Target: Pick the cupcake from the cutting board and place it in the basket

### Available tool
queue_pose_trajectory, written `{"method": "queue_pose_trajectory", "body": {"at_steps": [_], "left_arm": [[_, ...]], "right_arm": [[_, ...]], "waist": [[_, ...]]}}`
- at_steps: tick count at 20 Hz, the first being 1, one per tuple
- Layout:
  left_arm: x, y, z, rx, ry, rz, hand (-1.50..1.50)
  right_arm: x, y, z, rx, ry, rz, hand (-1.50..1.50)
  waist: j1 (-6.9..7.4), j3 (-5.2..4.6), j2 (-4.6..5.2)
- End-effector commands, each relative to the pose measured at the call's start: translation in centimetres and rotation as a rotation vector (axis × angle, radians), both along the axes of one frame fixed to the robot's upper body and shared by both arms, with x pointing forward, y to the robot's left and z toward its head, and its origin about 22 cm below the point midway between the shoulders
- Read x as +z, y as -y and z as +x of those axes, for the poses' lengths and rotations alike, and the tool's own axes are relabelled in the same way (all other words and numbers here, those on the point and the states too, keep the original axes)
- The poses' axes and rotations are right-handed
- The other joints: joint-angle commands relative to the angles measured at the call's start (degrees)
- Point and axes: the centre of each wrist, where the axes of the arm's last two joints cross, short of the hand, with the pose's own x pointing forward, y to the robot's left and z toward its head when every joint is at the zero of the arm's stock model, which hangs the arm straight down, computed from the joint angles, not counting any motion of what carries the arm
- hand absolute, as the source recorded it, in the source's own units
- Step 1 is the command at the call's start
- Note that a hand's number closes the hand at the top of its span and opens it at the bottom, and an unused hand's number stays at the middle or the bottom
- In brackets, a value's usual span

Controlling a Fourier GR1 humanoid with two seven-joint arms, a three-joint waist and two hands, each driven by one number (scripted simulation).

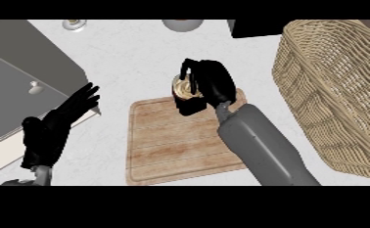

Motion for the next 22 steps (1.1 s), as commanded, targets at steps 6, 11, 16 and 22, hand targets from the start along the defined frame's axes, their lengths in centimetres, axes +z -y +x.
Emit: {"method": "queue_pose_trajectory", "body": {"at_steps": [6,11,16,22], "left_arm": [[-1.1,-2.7,0.2,0.126,-0.08,0.035,0.0],[-2.1,-2.2,0.6,0.079,-0.079,0.037,0.0],[-0.4,-0.5,1.7,0.06,-0.051,0.029,0.0],[0.2,-0.6,2.2,0.07,-0.042,0.028,0.0]], "right_arm": [[13.9,0.1,-4.9,-0.154,0.193,0.258,1.5],[20.4,1.7,-8.2,-0.24,0.217,0.299,1.5],[25.4,4.9,-10.2,-0.357,0.266,0.285,1.5],[27.6,7.4,-8.0,-0.489,0.295,0.026,1.5]], "waist": [[0.04,-0.54,0.77],[2.09,-0.57,1.88],[3.91,-0.46,2.22],[3.31,-0.61,2.27]]}}
